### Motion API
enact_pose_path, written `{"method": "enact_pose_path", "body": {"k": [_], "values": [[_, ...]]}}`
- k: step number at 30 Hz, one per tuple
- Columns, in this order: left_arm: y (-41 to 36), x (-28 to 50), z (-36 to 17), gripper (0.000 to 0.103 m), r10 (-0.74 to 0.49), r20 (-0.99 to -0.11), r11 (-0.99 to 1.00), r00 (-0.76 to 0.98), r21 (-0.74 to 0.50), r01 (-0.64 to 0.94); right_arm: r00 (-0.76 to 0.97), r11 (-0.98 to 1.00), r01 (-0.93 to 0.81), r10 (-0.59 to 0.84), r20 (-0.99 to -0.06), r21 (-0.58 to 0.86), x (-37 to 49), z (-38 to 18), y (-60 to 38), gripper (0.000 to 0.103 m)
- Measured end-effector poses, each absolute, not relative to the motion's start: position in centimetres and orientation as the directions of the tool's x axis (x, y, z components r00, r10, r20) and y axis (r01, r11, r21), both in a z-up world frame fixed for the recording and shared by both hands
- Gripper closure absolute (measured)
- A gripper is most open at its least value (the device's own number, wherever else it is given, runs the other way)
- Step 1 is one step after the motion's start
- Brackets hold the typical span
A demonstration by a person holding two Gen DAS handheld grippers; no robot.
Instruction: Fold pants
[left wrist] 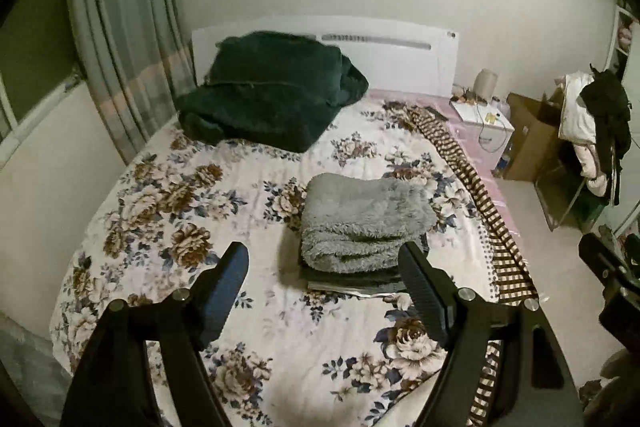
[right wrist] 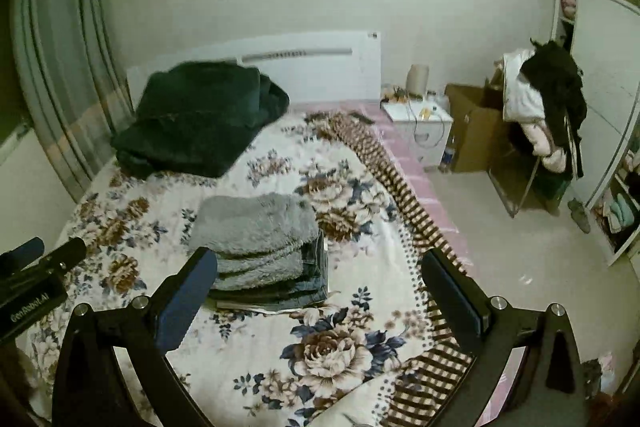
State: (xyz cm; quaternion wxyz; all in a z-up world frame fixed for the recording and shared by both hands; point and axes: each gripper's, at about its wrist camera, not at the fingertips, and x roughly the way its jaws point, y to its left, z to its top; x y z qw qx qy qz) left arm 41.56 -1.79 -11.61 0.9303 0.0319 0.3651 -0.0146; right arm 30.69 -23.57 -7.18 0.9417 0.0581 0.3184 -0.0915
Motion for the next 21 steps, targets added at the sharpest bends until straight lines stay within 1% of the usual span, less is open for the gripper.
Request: {"method": "enact_pose_path", "body": {"k": [4,10,15,20,21], "values": [[-1.3,38.3,-9.6,0.027,0.003,-0.665,0.998,0.747,0.049,0.04,0.801,0.982,0.185,-0.124,-0.586,0.044,25.9,-3.9,-23.1,0.0],[-0.6,34.6,-7.1,0.027,0.01,-0.631,0.998,0.776,0.058,0.035,0.814,0.986,0.155,-0.094,-0.573,0.058,20.7,-0.6,-22.3,0.0],[-0.4,32.4,-6.0,0.027,0.005,-0.616,0.998,0.788,0.058,0.039,0.831,0.989,0.135,-0.081,-0.55,0.058,17.8,1.6,-21.5,0.0],[-0.1,31.3,-6.0,0.026,0.0,-0.623,0.997,0.782,0.057,0.046,0.838,0.992,0.119,-0.073,-0.541,0.051,16.9,2.6,-20.4,0.0],[0.0,31.2,-6.0,0.019,-0.002,-0.624,0.997,0.781,0.055,0.046,0.838,0.992,0.118,-0.074,-0.541,0.048,17.0,2.7,-20.2,0.0]]}}
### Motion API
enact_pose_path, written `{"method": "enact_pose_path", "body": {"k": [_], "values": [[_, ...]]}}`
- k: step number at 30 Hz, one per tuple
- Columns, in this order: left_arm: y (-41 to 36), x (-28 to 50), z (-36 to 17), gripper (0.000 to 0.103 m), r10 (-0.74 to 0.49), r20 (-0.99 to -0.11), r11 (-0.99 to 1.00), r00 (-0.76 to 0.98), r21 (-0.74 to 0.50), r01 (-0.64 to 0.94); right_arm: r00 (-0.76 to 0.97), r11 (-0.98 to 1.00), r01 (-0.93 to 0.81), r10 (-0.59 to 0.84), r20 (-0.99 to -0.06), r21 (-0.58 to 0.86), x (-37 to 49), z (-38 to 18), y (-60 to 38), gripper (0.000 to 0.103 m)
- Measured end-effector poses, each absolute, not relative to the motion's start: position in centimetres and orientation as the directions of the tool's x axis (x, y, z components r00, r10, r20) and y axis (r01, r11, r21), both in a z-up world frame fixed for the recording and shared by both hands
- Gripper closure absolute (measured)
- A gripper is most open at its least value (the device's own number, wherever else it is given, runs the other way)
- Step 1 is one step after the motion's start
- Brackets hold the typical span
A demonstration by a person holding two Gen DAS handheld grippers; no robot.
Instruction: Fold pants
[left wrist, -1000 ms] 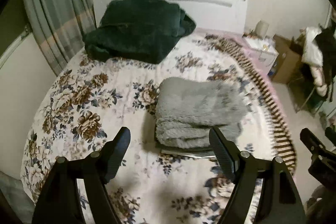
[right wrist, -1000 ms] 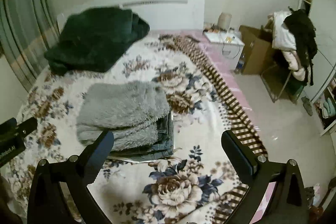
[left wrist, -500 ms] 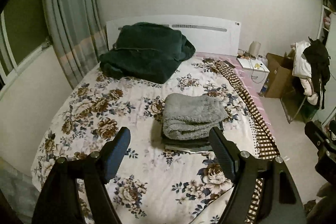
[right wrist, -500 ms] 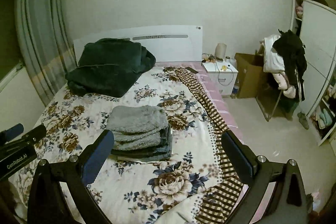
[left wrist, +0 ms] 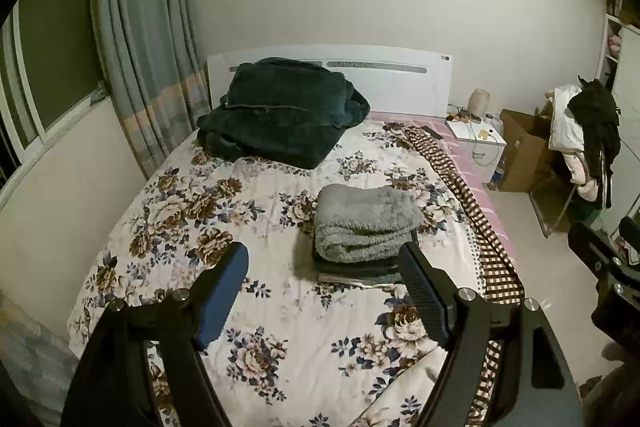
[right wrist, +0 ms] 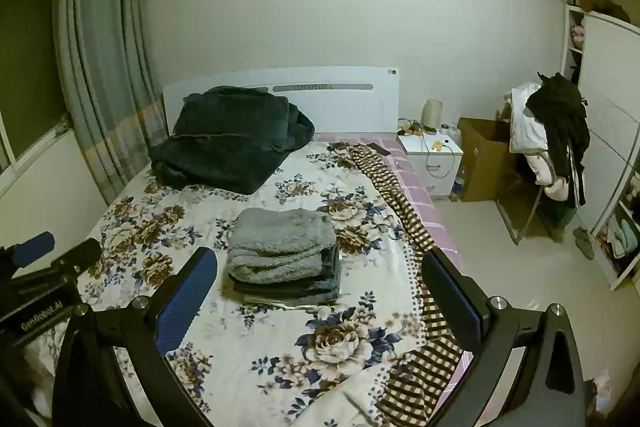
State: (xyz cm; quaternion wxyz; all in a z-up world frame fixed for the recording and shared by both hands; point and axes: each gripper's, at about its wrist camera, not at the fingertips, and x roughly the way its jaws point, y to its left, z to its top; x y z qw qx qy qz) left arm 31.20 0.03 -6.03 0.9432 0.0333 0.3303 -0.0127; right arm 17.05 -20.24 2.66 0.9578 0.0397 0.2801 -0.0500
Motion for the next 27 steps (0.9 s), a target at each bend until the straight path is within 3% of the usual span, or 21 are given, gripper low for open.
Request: {"method": "enact_pose_path", "body": {"k": [1,2,27], "values": [[0.1,31.3,-6.0,0.009,-0.007,-0.626,0.998,0.78,0.049,0.049,0.837,0.992,0.12,-0.076,-0.542,0.047,16.9,2.7,-20.0,0.0],[0.1,31.4,-6.0,0.007,-0.009,-0.627,0.998,0.779,0.048,0.051,0.836,0.992,0.12,-0.075,-0.544,0.047,17.1,2.7,-19.9,0.0],[0.5,31.7,-5.4,0.006,0.019,-0.617,0.997,0.787,0.075,0.035,0.814,0.991,0.13,-0.083,-0.576,0.041,18.9,1.4,-19.2,0.0]]}}
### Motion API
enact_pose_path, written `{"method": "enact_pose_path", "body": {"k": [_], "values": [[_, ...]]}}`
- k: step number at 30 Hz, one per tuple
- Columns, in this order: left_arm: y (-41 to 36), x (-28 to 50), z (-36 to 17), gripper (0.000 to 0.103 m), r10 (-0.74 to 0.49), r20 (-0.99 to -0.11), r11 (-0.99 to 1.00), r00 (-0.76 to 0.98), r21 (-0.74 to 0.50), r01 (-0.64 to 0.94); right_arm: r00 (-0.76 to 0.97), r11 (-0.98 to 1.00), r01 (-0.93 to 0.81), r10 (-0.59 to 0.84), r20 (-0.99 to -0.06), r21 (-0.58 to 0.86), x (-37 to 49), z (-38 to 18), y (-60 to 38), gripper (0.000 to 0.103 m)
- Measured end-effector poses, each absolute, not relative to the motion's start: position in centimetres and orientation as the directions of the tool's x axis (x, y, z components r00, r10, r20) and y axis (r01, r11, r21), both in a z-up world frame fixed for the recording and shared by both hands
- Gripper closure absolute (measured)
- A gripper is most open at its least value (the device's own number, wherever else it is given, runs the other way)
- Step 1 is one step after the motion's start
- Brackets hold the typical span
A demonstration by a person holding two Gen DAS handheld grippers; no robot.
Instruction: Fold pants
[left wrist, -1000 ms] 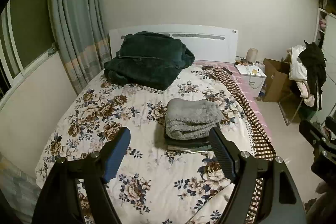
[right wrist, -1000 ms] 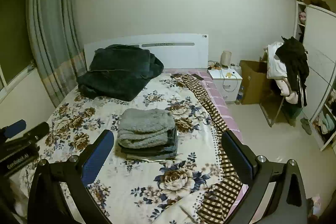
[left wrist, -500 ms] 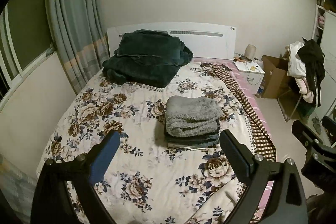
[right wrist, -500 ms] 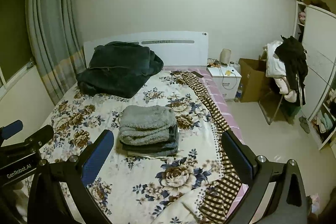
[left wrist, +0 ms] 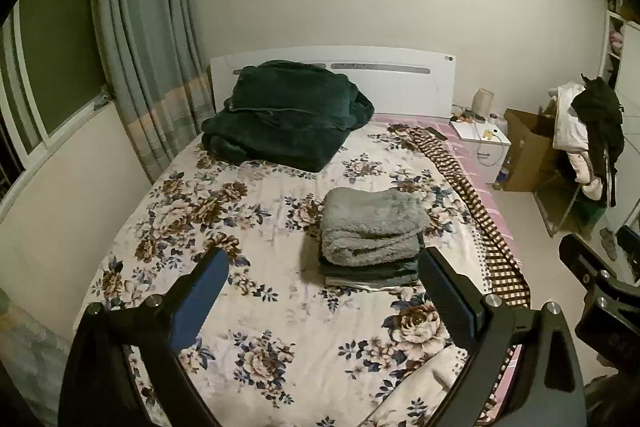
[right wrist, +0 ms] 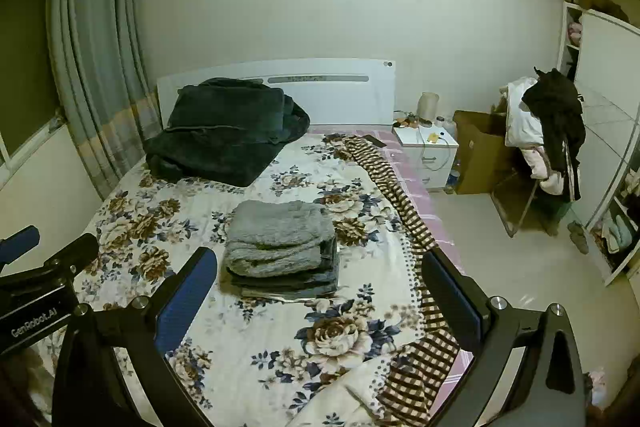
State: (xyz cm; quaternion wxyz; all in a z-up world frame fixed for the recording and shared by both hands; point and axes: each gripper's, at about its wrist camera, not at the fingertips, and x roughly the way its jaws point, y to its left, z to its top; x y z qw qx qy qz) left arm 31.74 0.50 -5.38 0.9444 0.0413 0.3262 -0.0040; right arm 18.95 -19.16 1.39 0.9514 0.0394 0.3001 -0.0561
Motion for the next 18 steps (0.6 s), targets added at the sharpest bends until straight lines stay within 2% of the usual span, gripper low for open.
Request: {"method": "enact_pose_path", "body": {"k": [18], "values": [[0.75,31.5,-5.17,0.006,0.019,-0.617,0.997,0.786,0.074,0.034,0.807,0.992,0.119,-0.071,-0.586,0.044,18.71,0.87,-19.13,0.0]]}}
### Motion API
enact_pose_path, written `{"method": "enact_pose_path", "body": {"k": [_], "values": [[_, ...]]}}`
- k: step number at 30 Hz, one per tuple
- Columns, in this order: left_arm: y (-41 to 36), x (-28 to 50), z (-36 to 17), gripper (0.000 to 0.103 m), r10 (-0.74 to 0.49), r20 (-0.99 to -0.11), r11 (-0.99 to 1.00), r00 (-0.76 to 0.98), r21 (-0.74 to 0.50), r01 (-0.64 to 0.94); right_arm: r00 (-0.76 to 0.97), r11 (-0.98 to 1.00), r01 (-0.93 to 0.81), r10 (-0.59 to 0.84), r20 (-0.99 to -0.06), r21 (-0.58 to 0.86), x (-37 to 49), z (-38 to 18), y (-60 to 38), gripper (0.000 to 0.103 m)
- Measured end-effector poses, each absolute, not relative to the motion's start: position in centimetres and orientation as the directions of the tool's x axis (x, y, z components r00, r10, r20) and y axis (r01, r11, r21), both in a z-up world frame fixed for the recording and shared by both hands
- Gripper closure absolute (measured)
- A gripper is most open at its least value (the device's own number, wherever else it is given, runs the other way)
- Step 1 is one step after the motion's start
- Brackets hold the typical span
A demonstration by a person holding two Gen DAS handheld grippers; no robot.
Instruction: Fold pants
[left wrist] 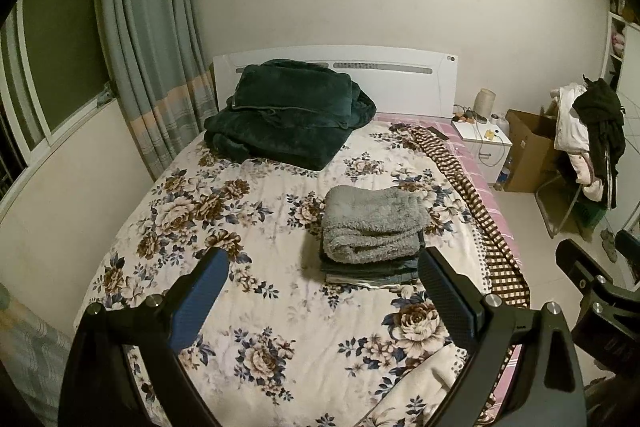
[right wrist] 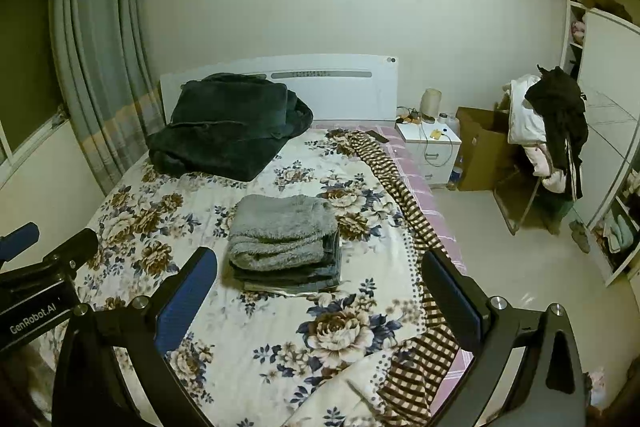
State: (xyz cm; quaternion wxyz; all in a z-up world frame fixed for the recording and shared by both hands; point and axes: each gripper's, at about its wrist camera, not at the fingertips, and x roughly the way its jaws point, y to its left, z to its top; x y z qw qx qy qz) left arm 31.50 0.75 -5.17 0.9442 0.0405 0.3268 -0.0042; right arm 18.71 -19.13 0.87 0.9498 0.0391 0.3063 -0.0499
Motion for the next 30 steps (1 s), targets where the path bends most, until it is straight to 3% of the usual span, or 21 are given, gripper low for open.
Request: {"method": "enact_pose_path", "body": {"k": [30], "values": [[1.4,29.5,-4.9,0.006,0.041,-0.613,0.996,0.789,0.083,0.013,0.805,0.992,0.117,-0.066,-0.59,0.048,17.8,0.3,-18.9,0.0]]}}
